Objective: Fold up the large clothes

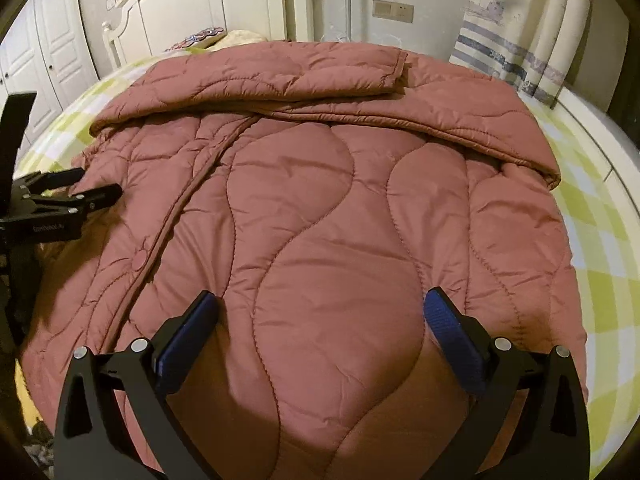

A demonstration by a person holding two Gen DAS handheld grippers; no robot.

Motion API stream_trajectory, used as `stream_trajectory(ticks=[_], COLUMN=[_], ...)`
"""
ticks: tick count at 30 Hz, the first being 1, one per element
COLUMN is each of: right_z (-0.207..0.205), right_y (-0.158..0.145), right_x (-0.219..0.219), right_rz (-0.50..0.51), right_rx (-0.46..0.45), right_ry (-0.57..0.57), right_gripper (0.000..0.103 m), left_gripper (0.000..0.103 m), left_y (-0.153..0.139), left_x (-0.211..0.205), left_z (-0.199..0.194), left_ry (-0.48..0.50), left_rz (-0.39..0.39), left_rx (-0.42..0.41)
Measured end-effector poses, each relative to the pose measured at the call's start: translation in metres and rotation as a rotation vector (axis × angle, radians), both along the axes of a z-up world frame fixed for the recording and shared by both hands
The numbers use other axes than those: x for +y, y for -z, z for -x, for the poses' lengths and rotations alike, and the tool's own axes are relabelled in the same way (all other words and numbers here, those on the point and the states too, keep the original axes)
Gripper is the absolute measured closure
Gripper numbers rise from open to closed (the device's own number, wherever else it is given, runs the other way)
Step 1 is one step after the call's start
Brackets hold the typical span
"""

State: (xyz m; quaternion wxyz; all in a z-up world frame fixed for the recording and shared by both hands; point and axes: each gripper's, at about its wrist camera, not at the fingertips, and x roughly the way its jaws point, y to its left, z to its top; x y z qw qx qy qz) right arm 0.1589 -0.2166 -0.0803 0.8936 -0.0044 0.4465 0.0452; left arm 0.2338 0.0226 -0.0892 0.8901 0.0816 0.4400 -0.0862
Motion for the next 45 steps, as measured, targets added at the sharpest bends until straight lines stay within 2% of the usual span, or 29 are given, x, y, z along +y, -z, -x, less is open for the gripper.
stream_trajectory(ticks=[15, 22, 27, 29, 31, 34, 37, 41, 45], right_z=[-0.001, -0.005, 0.001, 0.017, 0.041, 0.075, 0.105, 0.145, 0.166], right_y=[0.0, 0.0, -0.008, -0.021, -0.036, -0.045, -0.039, -0.014, 0.002], right_x=[0.008, 0.02, 0.019, 0.008, -0.011, -0.055, -0.098, -0.146, -0.154], right_rz=[0.007, 0.011, -0.007, -0.052, -0.052, -0.05, -0.045, -0.133, -0.211], right_rx=[0.014, 0.017, 0.02, -0.014, -0.073, -0.112, -0.109, -0.076, -0.093], right_ry=[-0.003, -0.061, -0.085, -0.085, -0.062, 0.023, 0.12, 0.226, 0.247], right_gripper=[0.004, 0.004, 0.005, 0.005, 0.005, 0.005, 0.005, 0.005, 0.005], left_gripper=[0.002, 0.002, 0.002, 0.002, 0.002, 0.002, 0.002, 0.002, 0.002], left_y=[0.0, -0.001, -0.007, -0.018, -0.03, -0.037, -0.032, -0.018, -0.005], left_x=[0.01, 0.024, 0.043, 0.058, 0.075, 0.104, 0.127, 0.149, 0.147], left_z=[0.002, 0.011, 0.016, 0.035, 0.06, 0.097, 0.127, 0.158, 0.17], left_ry=[-0.017, -0.061, -0.095, -0.098, -0.067, -0.061, -0.074, -0.076, -0.042], left_rz=[0.025, 0.026, 0.076, 0.114, 0.169, 0.178, 0.191, 0.211, 0.216], left_rx=[0.009, 0.007, 0.032, 0.002, -0.023, -0.078, -0.093, -0.086, -0.083])
